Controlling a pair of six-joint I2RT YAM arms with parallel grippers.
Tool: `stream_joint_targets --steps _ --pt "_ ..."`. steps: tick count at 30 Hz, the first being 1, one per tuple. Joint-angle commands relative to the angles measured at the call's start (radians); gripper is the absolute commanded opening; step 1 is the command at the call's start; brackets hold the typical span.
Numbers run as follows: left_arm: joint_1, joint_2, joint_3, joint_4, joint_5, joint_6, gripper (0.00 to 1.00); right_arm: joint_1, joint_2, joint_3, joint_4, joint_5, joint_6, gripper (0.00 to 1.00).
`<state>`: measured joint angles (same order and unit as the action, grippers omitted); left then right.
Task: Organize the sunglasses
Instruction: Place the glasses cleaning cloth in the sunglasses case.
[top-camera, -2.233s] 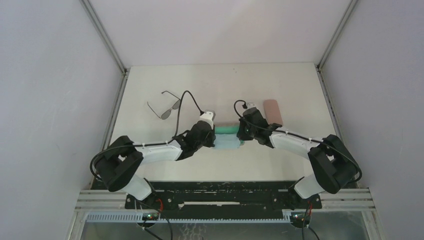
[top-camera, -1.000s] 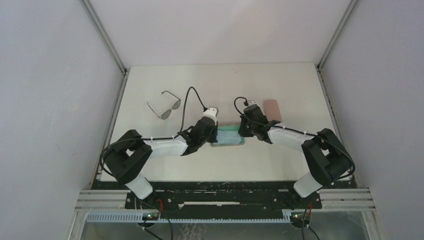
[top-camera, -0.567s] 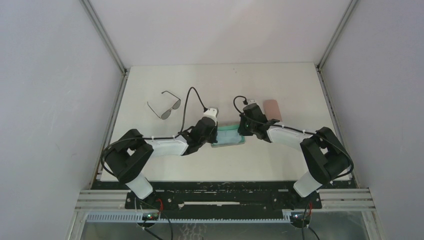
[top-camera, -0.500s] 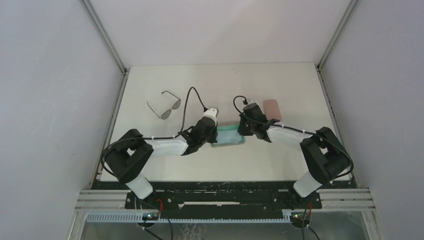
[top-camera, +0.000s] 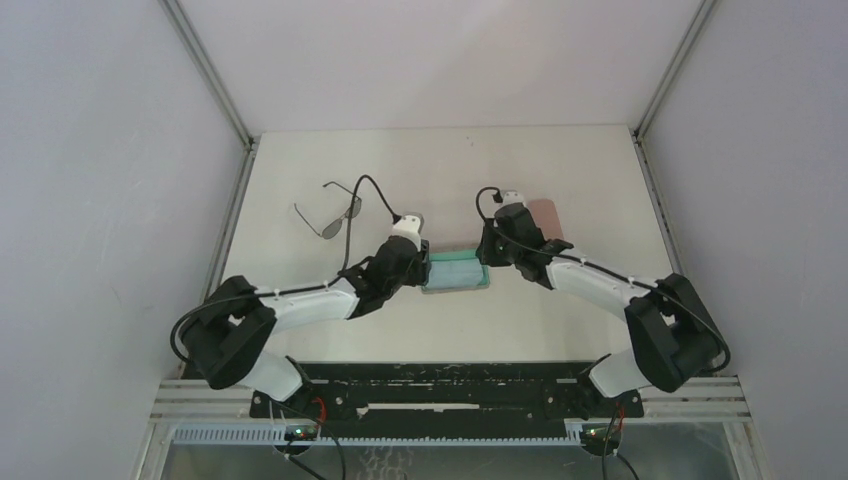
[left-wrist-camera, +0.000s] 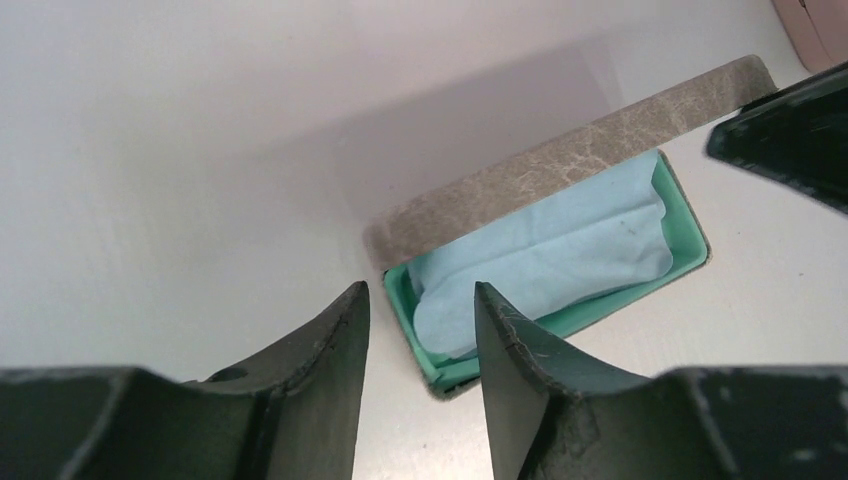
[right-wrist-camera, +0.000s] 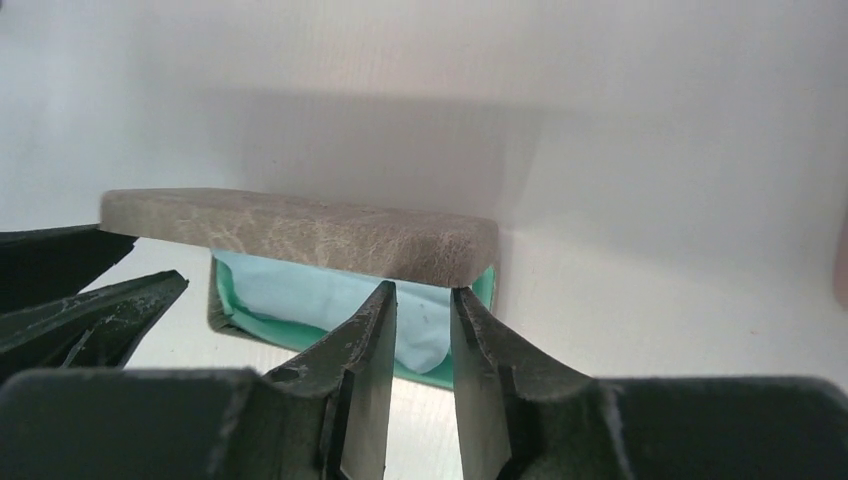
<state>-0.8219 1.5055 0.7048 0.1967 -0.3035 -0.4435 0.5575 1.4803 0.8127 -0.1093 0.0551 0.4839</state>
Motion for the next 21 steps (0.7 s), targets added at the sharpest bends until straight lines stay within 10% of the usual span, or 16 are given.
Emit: stream_joint_targets --steps 1,13,21 --pt "0.006 -0.115 -0.060 -0.014 -0.039 0.002 0.48 0.000 -0.111 -0.032 0.008 0.024 -0.035 0.26" --pt "0.092 -0.384 -0.085 -0.179 -0.152 0.013 0.52 0.023 -0.372 -0.176 -0.027 0.061 -0.036 0.28" --pt "0.443 -0.354 0.061 -0.378 -0.278 -0.157 0.60 0.030 -0.462 -0.233 -0.056 0.058 0.008 0.29"
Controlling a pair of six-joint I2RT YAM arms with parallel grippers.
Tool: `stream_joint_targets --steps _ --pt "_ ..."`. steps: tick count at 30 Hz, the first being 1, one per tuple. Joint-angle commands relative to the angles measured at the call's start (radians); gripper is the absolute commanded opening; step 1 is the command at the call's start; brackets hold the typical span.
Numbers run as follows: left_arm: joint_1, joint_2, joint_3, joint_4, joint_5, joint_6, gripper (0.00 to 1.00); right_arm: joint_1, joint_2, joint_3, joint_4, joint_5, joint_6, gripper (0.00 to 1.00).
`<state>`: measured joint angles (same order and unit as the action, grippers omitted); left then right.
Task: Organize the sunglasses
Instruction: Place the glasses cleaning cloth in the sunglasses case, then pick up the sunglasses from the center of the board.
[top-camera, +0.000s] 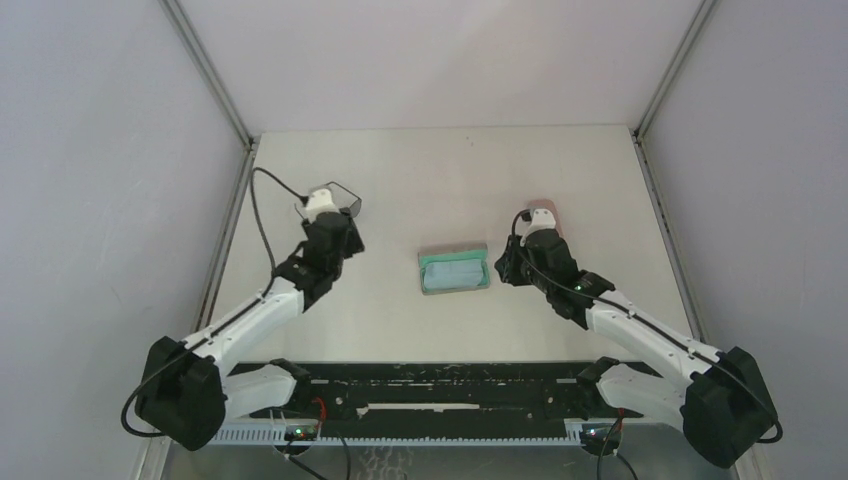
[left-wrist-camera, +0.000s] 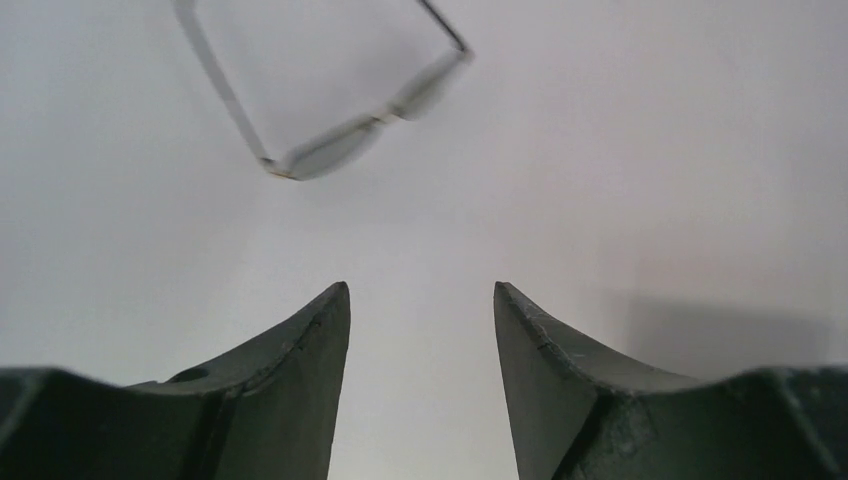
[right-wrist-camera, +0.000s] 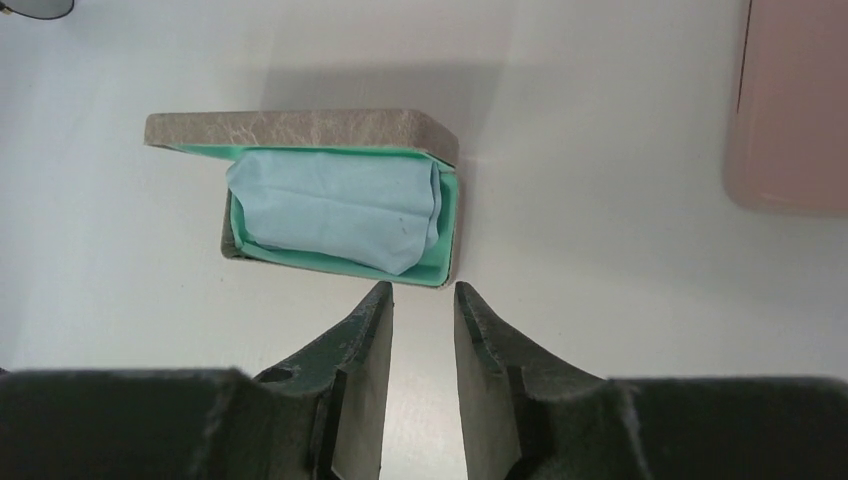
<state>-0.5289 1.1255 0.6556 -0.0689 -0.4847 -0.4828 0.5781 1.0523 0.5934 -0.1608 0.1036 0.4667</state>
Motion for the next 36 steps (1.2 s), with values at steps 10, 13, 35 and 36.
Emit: stream_joint_targets --steps 10,13,35,36 --pt "0.432 0.289 0.316 -0.153 -0.008 -0.177 0.71 0.049 -0.055 -0.045 0.013 -0.017 0.043 0.29" --pt "0.465 0.367 0.378 -0.168 0.039 -0.164 0.71 0.055 -0.053 -0.050 0.019 -0.022 0.048 0.30" --pt "0.512 0.649 0.577 -0.275 0.140 -0.079 0.56 0.056 -0.063 -0.055 0.009 -0.012 0.052 0.30" --pt "0.514 0.658 0.579 -0.275 0.144 -0.081 0.55 0.056 -0.063 -0.054 0.010 -0.013 0.051 0.30"
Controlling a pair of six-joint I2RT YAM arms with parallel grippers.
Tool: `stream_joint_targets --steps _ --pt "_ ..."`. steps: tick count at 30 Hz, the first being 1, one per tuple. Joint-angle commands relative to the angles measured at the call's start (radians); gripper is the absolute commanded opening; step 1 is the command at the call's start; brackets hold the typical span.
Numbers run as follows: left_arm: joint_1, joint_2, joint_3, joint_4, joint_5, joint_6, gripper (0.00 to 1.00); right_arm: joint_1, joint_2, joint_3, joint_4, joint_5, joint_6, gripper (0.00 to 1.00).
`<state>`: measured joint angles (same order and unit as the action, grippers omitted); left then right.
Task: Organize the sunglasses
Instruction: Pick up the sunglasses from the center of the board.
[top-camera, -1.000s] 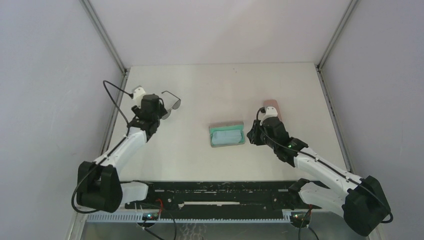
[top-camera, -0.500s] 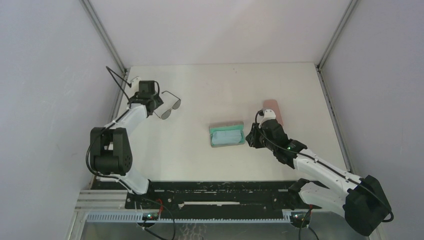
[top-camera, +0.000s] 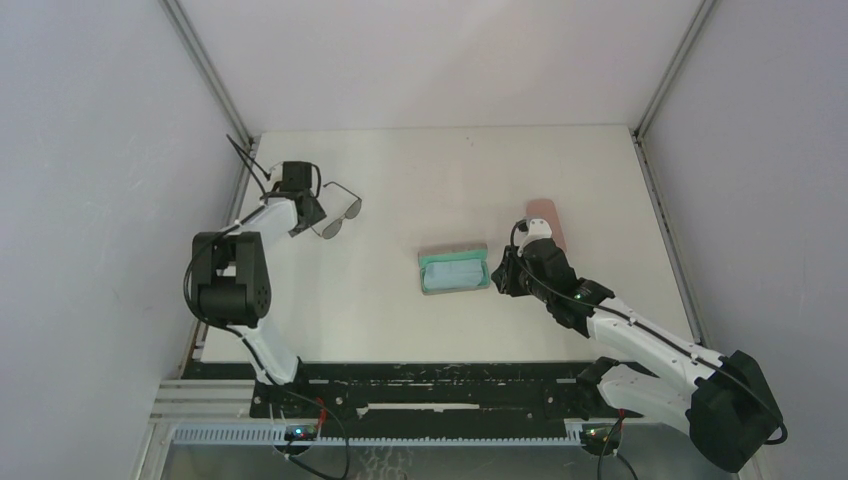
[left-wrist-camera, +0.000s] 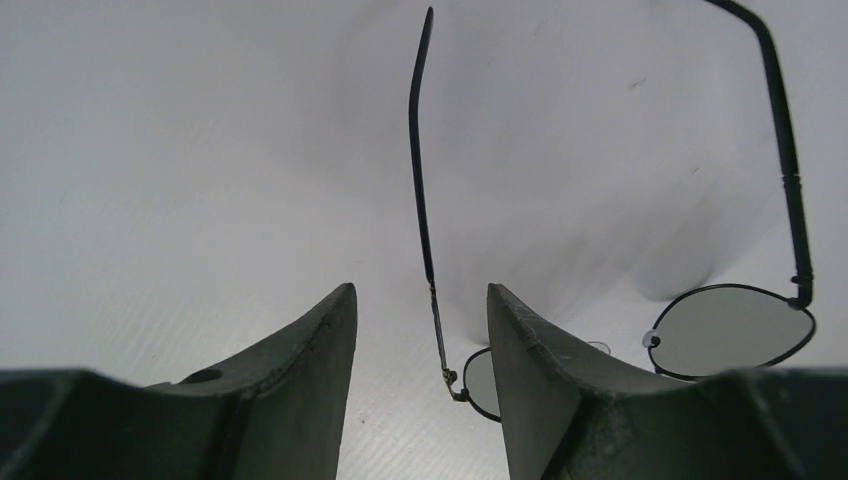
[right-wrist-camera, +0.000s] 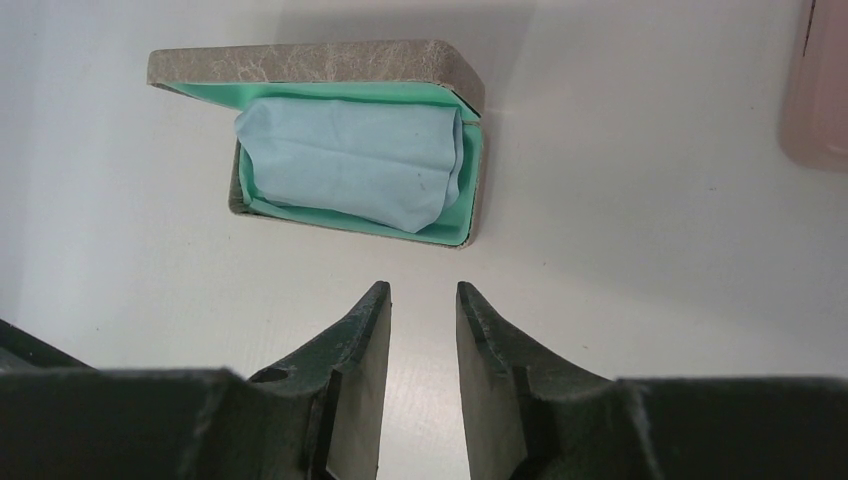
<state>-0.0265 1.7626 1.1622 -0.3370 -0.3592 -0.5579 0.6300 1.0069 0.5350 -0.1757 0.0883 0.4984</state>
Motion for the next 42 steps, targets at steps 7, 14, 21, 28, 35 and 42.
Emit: stream_joint_targets --steps 7,14,21,28,35,42 --pt "0.013 0.060 0.092 -0.005 0.048 -0.010 0.36 0.004 -0.020 0.003 0.021 0.003 0.020 0.30" --pt "0.013 0.054 0.084 -0.001 0.073 -0.013 0.17 0.004 -0.025 0.003 0.020 0.000 0.020 0.30" --pt "0.014 0.047 0.054 0.012 0.091 -0.014 0.09 0.004 -0.032 0.004 0.014 0.001 0.019 0.30" --pt "0.013 0.015 0.030 0.027 0.110 -0.021 0.00 0.004 -0.045 0.004 0.007 0.003 0.018 0.30" --pt "0.012 -0.172 -0.100 0.079 0.172 -0.054 0.00 0.002 -0.085 0.003 -0.012 0.005 0.009 0.30" --pt "-0.010 -0.394 -0.303 0.134 0.275 -0.105 0.00 -0.011 -0.138 0.004 -0.036 -0.012 -0.019 0.30"
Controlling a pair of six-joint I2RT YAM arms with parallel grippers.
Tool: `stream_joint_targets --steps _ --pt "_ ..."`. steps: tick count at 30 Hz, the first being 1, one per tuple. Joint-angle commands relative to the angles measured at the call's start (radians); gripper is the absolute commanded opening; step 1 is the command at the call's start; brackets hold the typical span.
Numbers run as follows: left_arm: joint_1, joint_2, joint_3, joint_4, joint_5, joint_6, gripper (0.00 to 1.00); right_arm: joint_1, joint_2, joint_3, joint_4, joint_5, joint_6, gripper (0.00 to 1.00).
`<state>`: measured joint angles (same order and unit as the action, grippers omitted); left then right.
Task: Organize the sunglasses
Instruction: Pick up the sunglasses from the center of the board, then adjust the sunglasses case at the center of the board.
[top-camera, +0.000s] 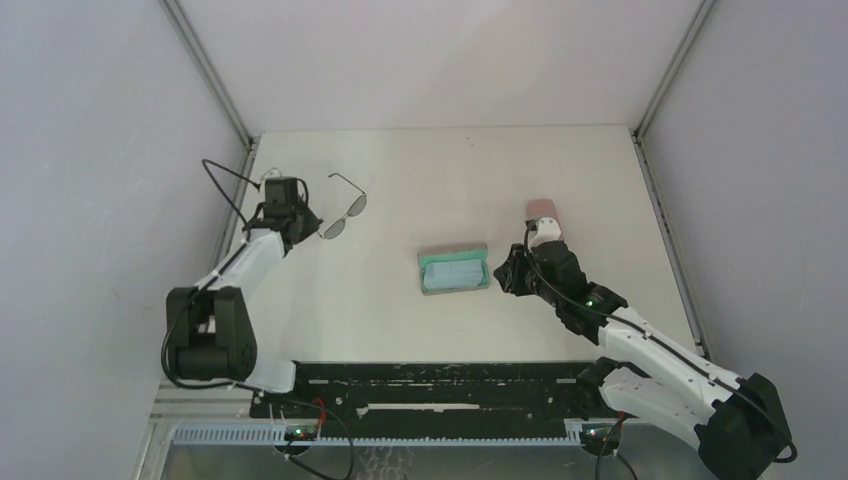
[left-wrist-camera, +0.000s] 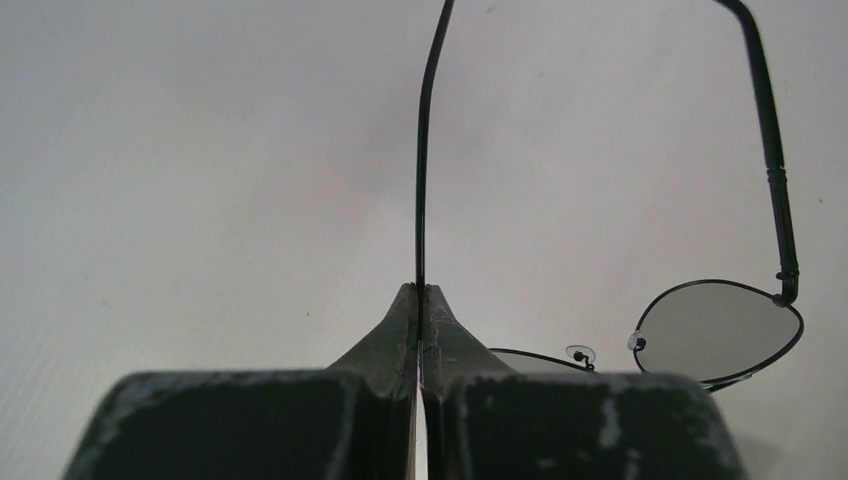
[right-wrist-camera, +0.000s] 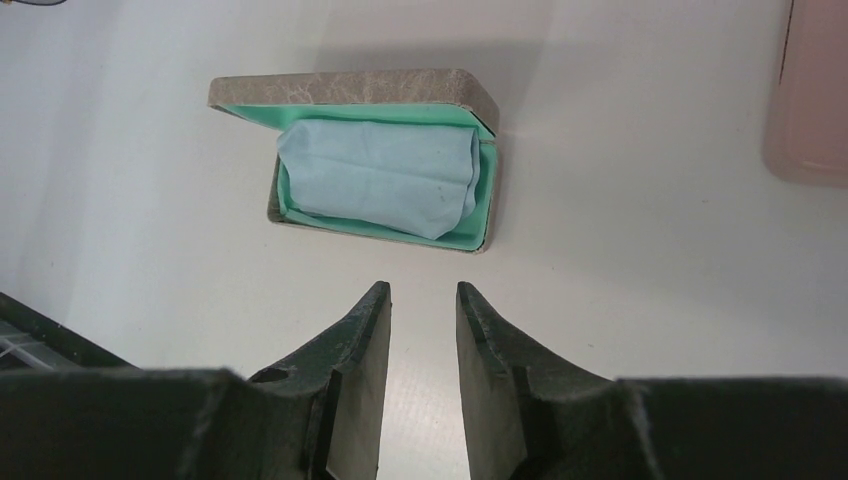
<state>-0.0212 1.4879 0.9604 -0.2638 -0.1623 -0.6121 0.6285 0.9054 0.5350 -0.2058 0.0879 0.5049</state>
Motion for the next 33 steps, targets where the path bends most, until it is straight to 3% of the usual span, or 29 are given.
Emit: stream_joint_targets --steps 1,6,10,20,33 --pt "-0.026 -0.151 -0.128 0.063 0.082 -0.054 0.00 -0.012 -0.040 0.003 -0.006 -0.033 -0.034 0.30" --pt "-0.095 -0.347 -0.271 0.056 0.084 -0.102 0.00 -0.002 0.003 0.005 0.000 -0.146 -0.075 0.29" --pt "-0.141 -0.504 -0.361 0.021 0.061 -0.141 0.00 0.058 0.107 0.021 0.011 -0.145 -0.068 0.29" --pt "-0.145 -0.854 -0.457 -0.105 -0.013 -0.196 0.00 0.299 0.433 0.176 0.046 0.204 0.029 0.46" --pt "-0.145 -0.910 -0.439 -0.138 -0.023 -0.190 0.00 0.339 0.681 0.316 0.041 0.272 0.124 0.48"
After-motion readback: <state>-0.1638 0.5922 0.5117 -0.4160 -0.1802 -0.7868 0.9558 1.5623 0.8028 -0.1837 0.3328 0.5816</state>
